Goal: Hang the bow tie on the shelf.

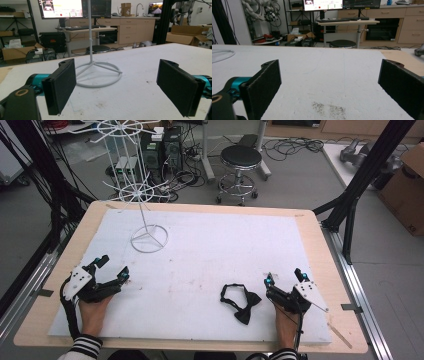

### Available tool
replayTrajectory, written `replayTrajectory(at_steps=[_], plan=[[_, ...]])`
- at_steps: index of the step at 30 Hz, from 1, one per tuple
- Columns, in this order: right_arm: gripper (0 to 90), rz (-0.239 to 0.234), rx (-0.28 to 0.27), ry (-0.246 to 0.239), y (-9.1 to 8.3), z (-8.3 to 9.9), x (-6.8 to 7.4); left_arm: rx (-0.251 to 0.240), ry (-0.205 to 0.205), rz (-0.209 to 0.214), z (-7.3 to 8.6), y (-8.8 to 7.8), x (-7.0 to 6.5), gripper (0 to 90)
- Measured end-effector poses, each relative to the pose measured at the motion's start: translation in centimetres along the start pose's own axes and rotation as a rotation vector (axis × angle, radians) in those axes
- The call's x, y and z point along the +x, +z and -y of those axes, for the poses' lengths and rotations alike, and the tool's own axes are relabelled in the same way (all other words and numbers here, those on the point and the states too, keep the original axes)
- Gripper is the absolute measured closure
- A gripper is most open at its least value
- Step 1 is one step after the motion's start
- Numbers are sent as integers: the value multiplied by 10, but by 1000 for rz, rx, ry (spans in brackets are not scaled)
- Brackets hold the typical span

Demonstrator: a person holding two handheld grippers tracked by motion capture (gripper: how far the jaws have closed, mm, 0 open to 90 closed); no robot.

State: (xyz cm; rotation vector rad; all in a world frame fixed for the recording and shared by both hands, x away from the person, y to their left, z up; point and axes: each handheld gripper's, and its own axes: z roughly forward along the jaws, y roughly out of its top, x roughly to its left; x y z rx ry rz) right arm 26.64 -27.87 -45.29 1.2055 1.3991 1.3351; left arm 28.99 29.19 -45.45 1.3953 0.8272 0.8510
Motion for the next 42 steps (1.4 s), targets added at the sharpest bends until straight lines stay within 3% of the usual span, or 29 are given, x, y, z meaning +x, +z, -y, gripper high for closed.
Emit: replayTrajectory(at_steps=[19, 27, 31, 32, 35, 36, 42], plan=[[36, -15, -4, 14, -1, 0, 0, 0, 0, 0, 0, 0, 0, 166], [36, -22, -10, -10, -1, 0, 0, -2, 1, -1, 0, 0, 0, 164], [38, -55, 20, -23, 2, -1, 0, -4, 4, -1, 0, 0, -1, 165], [40, -93, 41, -15, 3, -3, -1, -6, 2, -2, 0, 0, -1, 164], [44, -128, 73, -4, 4, -5, -1, -12, 2, -2, 0, -1, 0, 164], [53, -172, 90, -21, 4, -10, -1, -13, 2, -2, 0, -1, 0, 164], [74, -255, 119, -79, 4, -25, 4, -12, 0, -4, 0, -1, -1, 165]])
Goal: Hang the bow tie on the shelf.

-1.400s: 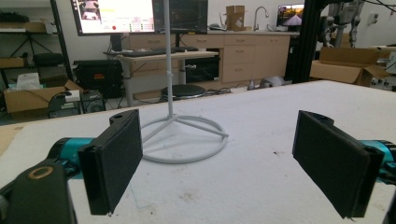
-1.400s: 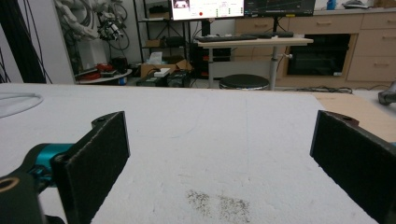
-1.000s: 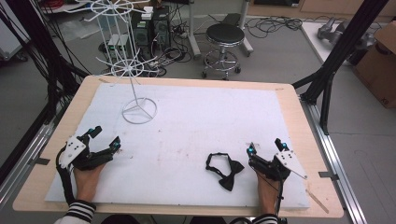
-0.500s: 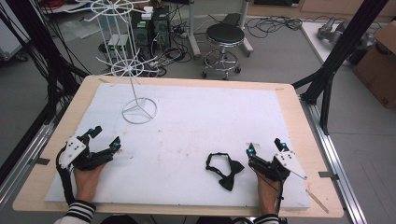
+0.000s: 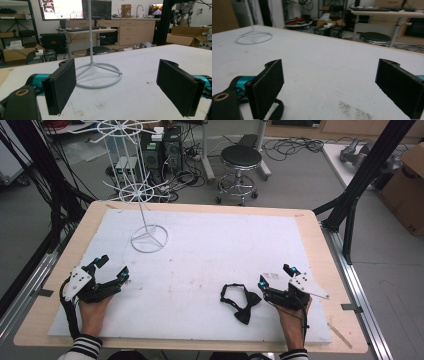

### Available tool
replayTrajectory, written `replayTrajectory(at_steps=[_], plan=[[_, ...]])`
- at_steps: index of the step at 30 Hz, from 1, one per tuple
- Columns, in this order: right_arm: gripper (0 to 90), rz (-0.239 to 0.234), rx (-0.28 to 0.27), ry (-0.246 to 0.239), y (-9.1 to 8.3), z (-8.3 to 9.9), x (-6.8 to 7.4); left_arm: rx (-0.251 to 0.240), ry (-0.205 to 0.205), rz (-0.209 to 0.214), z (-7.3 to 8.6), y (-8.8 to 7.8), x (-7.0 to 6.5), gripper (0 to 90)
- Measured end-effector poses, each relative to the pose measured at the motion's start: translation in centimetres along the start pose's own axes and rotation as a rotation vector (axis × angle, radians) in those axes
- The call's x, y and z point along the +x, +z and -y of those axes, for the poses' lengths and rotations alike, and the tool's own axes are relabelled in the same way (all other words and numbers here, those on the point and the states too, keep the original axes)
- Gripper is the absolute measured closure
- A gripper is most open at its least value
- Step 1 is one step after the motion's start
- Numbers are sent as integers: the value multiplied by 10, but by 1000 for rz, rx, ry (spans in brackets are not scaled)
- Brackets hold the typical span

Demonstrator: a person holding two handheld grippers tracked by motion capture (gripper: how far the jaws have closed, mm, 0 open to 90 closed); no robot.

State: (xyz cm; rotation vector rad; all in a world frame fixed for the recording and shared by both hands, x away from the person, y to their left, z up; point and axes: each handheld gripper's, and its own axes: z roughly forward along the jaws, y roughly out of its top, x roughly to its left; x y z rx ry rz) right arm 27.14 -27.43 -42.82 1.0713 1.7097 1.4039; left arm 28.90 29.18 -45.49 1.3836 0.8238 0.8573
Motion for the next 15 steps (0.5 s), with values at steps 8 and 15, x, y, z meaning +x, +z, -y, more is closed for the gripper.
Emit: replayTrajectory(at_steps=[8, 15], plan=[[130, -160, 127, -117, 6, -22, 16, 1, -2, 1, 0, 0, 0, 166], [171, -287, 229, -211, 8, -37, 34, 2, 0, 0, 0, 0, 0, 166]])
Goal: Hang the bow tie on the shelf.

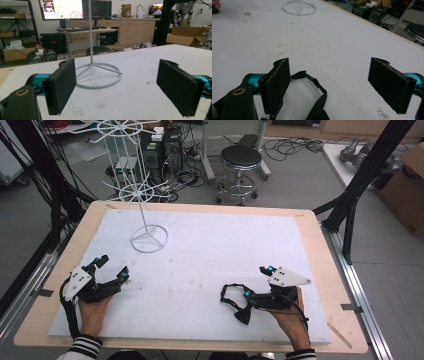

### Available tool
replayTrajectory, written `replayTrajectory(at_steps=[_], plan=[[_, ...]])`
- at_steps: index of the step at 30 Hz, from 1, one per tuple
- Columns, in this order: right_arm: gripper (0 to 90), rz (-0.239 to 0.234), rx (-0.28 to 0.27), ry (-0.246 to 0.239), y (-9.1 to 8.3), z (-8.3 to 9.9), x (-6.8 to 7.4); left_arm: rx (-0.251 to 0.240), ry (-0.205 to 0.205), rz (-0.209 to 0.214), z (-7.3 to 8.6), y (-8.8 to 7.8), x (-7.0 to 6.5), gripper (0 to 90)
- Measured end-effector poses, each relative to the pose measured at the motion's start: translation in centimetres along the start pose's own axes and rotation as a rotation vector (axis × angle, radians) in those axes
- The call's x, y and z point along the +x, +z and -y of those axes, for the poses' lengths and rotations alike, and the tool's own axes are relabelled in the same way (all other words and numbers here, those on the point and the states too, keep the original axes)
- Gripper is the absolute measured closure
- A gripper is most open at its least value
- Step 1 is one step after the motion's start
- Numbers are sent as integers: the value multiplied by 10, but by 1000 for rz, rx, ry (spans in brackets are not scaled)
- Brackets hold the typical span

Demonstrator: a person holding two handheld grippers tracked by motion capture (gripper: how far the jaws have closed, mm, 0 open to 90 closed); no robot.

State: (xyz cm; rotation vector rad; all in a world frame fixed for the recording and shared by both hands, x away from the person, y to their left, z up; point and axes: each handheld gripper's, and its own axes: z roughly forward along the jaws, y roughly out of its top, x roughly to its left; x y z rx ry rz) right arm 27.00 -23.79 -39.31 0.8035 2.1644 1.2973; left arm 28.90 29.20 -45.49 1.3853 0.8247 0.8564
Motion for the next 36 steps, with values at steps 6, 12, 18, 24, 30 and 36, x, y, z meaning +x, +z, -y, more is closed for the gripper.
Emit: replayTrajectory(at_steps=[6, 12, 18, 24, 30, 36], plan=[[241, -37, 73, -51, 4, -4, 8, -1, 0, 0, 0, 0, 0, 166], [330, -4, 214, -74, 14, -2, 7, -1, 0, 0, 0, 0, 0, 167], [351, -14, 319, -88, 25, -3, 7, -2, -3, -1, 0, 0, 0, 167], [399, -9, 415, -101, 34, -5, 5, -1, -3, -2, 0, 0, 0, 167], [437, -18, 473, -87, 41, -6, 2, 0, -2, -2, 0, 0, 0, 167], [471, -30, 535, -70, 49, -7, 2, 0, -2, -2, 0, 0, 0, 167]])
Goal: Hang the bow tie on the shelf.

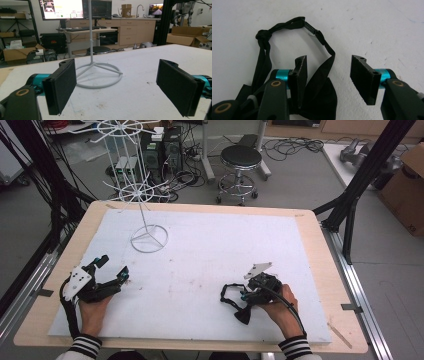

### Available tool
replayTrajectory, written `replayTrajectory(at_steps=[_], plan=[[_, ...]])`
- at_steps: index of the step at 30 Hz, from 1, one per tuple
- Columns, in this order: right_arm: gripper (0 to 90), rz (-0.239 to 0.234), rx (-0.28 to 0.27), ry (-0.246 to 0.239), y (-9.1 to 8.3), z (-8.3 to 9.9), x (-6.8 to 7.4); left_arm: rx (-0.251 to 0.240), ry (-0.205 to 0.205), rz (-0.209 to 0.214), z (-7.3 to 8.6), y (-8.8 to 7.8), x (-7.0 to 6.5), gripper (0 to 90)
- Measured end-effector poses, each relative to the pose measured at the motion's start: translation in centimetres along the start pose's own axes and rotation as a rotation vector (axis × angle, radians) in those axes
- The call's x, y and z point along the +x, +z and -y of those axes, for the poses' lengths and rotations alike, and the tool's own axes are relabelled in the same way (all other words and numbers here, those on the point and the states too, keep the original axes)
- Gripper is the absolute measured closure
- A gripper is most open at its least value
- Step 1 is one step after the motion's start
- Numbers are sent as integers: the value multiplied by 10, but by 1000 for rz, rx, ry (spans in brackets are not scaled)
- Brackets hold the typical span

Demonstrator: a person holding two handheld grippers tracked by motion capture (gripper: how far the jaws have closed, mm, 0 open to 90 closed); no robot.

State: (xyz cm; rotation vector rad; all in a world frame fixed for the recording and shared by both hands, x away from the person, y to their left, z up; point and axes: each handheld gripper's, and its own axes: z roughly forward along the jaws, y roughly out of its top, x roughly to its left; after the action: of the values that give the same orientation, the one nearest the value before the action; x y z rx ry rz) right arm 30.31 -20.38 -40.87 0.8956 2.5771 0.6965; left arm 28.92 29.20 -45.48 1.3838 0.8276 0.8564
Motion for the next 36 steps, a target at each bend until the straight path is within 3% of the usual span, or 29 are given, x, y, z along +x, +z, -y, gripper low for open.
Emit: replayTrajectory(at_steps=[15, 17, 27, 36], plan=[[612, -44, 98, 5, 14, -4, -5, 0, 0, -1, 0, 0, 0, 168], [659, -56, 114, 28, 14, -4, -5, 0, 0, -1, 0, 0, 0, 168], [856, -96, 121, 65, 15, -5, -12, 0, -1, -1, 0, 0, 0, 170], [875, -90, 115, 83, 13, -5, -12, 0, -1, -1, 0, 0, 0, 170]])
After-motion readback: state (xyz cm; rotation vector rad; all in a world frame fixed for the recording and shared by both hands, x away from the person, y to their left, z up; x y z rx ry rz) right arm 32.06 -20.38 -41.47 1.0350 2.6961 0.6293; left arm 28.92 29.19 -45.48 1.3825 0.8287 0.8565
